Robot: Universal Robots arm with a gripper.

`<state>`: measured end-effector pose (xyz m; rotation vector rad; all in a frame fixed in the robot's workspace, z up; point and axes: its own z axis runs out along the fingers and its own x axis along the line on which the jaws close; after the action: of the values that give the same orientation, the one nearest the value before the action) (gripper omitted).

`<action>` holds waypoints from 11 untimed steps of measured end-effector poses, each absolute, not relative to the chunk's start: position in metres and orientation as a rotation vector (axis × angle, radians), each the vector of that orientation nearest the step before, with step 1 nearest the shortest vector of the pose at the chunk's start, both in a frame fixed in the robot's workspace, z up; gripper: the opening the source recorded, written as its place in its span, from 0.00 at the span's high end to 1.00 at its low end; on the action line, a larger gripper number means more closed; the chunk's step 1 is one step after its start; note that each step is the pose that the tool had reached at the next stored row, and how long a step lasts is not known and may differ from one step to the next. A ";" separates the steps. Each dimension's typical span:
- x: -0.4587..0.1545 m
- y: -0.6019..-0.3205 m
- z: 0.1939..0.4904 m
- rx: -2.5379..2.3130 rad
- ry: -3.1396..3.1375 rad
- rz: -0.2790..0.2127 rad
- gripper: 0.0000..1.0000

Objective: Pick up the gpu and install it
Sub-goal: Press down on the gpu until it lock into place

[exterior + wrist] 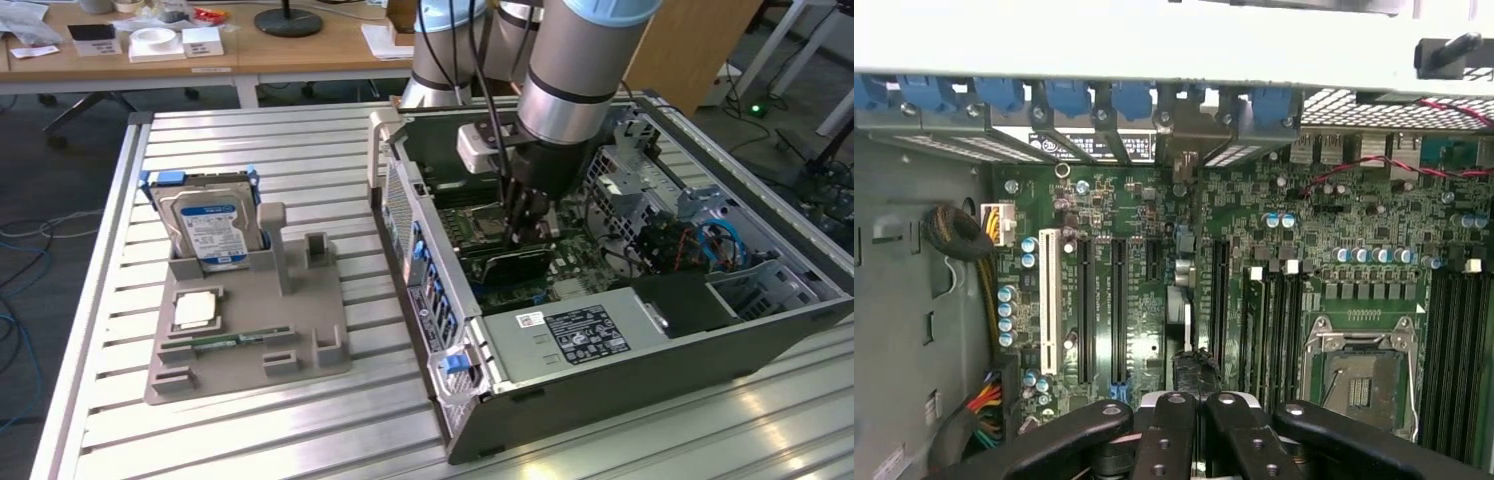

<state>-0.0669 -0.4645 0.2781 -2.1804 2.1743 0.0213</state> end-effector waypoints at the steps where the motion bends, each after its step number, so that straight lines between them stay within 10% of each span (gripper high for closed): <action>1: -0.067 -0.464 0.278 -2.180 2.174 0.021 0.89; 11: -0.067 -0.461 0.272 -2.180 2.174 0.021 0.89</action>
<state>-0.0670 -0.4610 0.2716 -2.1804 2.1744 0.0213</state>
